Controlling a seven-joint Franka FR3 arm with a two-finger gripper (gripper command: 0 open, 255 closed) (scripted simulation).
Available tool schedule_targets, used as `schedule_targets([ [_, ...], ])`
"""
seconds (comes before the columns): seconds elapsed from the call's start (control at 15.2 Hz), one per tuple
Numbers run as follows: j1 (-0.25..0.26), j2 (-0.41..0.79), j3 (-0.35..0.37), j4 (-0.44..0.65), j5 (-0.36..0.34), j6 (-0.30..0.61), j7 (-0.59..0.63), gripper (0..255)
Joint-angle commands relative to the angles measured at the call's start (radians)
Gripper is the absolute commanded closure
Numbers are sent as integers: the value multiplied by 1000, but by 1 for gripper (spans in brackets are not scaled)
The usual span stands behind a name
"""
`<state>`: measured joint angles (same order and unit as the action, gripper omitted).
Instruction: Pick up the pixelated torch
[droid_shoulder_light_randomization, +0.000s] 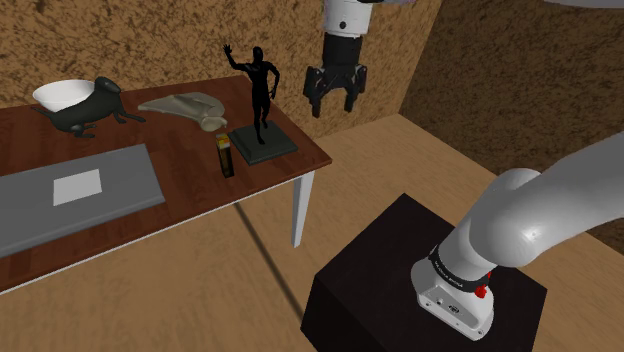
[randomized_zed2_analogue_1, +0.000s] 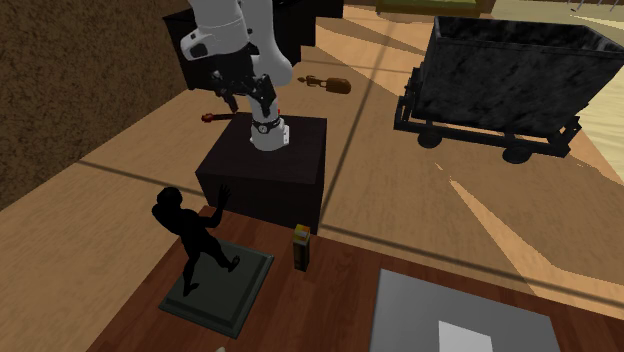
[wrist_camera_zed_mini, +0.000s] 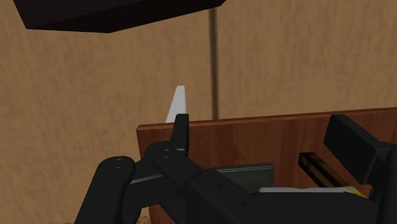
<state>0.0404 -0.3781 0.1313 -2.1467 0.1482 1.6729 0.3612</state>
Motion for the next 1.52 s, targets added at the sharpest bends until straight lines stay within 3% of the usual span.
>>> schedule_targets([
  [0.0,6,74,27,46,-2,27,43,0],
  [0.73,59,499,120,375,-90,101,270,0],
  [1.12,120,761,128,649,-162,68,378,0],
  [1.39,174,961,118,899,-206,4,432,0],
  [1.45,177,969,116,909,-207,1,434,0],
])
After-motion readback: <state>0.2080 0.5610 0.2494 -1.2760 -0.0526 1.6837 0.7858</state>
